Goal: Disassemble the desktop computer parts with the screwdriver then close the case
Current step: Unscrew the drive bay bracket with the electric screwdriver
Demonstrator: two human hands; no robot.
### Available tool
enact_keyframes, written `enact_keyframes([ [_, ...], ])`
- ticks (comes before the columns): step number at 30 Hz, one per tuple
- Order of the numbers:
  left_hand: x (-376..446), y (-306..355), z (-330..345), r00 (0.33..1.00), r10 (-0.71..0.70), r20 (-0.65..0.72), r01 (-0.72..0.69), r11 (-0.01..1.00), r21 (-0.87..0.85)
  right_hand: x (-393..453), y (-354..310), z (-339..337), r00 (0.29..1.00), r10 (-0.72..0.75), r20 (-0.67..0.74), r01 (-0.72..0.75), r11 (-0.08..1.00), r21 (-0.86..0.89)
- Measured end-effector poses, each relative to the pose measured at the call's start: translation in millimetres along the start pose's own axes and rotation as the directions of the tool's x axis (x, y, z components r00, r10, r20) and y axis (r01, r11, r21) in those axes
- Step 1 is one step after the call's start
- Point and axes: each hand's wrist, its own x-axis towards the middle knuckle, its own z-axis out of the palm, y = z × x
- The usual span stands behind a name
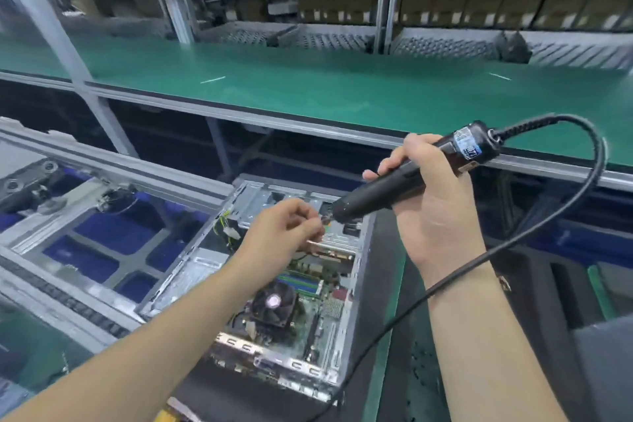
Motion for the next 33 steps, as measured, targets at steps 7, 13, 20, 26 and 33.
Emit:
enact_keyframes([
  [7, 37, -33, -81, 0.978, 0.120, 0.169, -0.109, 0.991, -0.073, 9, 53, 70, 0.995, -0.023, -0.094, 0.016, 0.997, -0.074],
  [13, 58, -47, -112, 0.942, 0.151, 0.301, -0.132, 0.988, -0.082, 14, 78, 104, 0.991, -0.074, -0.115, 0.051, 0.982, -0.184],
  [20, 77, -49, -115, 0.887, 0.218, 0.408, -0.203, 0.976, -0.079, 15, 76, 116, 0.983, -0.105, -0.150, 0.066, 0.968, -0.244],
  [26, 81, -50, -115, 0.862, 0.143, 0.487, -0.012, 0.965, -0.262, 15, 69, 116, 0.983, -0.096, -0.157, 0.058, 0.971, -0.231],
  [33, 90, -44, -117, 0.806, 0.117, 0.580, 0.064, 0.957, -0.283, 21, 64, 111, 0.989, -0.064, -0.137, 0.035, 0.979, -0.202],
])
